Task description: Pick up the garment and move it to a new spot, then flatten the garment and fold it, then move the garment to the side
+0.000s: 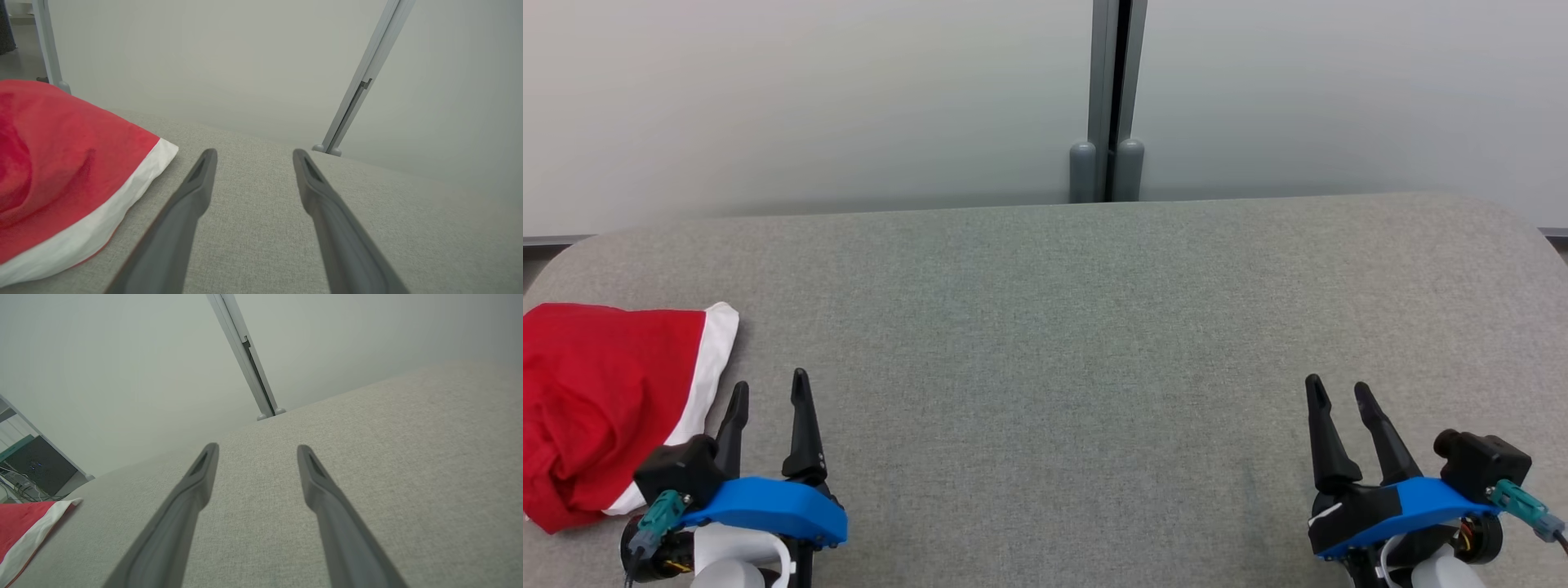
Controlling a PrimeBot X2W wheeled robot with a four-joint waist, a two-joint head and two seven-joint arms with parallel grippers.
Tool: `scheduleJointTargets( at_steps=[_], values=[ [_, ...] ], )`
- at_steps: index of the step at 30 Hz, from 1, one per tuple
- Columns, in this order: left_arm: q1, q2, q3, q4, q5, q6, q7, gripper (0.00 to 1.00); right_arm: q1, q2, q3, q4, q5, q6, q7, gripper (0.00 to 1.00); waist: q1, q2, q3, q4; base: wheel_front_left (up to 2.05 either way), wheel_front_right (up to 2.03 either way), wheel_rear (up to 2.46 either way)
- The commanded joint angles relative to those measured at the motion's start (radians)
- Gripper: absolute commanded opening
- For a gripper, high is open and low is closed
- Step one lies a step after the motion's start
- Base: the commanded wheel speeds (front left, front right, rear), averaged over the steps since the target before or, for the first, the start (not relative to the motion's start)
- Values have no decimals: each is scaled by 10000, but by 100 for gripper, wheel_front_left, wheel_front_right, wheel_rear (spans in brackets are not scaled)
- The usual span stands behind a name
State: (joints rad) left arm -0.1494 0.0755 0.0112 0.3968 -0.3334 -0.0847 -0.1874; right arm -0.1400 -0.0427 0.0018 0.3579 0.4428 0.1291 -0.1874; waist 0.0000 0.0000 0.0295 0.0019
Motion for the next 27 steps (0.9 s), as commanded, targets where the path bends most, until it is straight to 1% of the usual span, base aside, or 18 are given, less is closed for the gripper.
scheduleJointTargets(
  at_steps=[1, 7, 16, 27],
  values=[
    [-266, 81, -93, 9, 306, 20, -118, 100, -216, -90, 40, -12, -324, 20, -108, 100, 0, 0, 14, 1, 0, 0, 0],
    [-278, 94, -135, 114, 704, -14, -220, 100, -221, -93, 80, 58, -787, 21, -219, 100, 0, 0, 13, -2, 0, 0, 0],
    [-248, 89, -150, 408, 1385, 107, -405, 100, -211, -100, 149, 254, -1546, 23, -392, 100, 0, 0, -46, -2, 0, 0, 0],
    [-282, 108, -173, 755, 2128, 107, -612, 100, -221, -104, 250, 604, -2360, 25, -605, 100, 0, 0, -121, 37, 0, 0, 0]
  ],
)
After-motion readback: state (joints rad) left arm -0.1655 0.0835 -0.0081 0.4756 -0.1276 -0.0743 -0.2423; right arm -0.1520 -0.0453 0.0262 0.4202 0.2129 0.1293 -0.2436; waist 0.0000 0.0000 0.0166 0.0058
